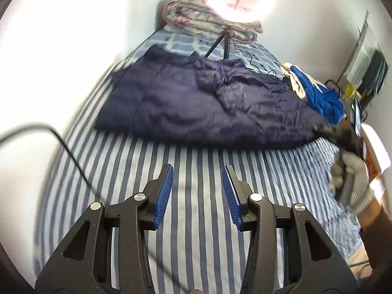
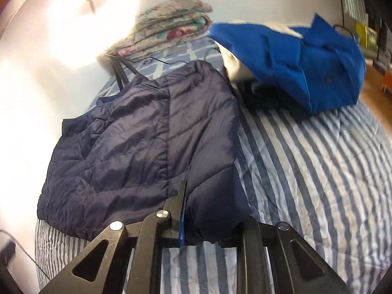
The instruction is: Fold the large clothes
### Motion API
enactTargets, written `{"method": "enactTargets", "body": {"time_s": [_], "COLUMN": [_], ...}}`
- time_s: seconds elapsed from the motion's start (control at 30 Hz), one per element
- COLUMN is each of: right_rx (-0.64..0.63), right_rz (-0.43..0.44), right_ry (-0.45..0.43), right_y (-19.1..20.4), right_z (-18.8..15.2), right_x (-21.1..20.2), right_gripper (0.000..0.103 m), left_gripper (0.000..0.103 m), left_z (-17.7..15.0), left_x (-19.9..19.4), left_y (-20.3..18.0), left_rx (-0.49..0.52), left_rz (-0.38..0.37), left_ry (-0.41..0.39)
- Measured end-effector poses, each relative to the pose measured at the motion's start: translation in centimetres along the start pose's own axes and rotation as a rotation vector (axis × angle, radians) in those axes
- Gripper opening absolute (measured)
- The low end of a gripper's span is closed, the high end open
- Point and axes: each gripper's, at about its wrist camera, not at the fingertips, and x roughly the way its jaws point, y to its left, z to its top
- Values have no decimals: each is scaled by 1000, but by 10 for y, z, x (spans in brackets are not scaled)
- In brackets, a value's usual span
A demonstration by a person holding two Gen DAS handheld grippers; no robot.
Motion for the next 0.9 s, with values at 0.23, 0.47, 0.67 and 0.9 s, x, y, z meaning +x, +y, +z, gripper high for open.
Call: {"method": "enactTargets", "body": {"time_s": [0.23, 0.47, 0.67, 0.9], "right_rx": [-77, -151, -253, -390], "right_rz": [-14, -18, 8, 95], "right_ry": [-56, -110, -156, -182], "right_y": [38, 81, 141, 230], "right_z": [22, 36, 42, 37], "right_x": [-28, -51, -65, -65], "right_gripper": [13, 11, 11, 10], "left_gripper": [43, 43, 43, 43], "left_z": [-47, -59, -65, -77], "left_x": [-48, -77, -83, -88], "left_y": [40, 46, 61, 70], "left_rx": [-152, -127, -149, -159], "left_rz": [46, 64, 54, 53], "left_ry": [-44, -85, -94, -83]}}
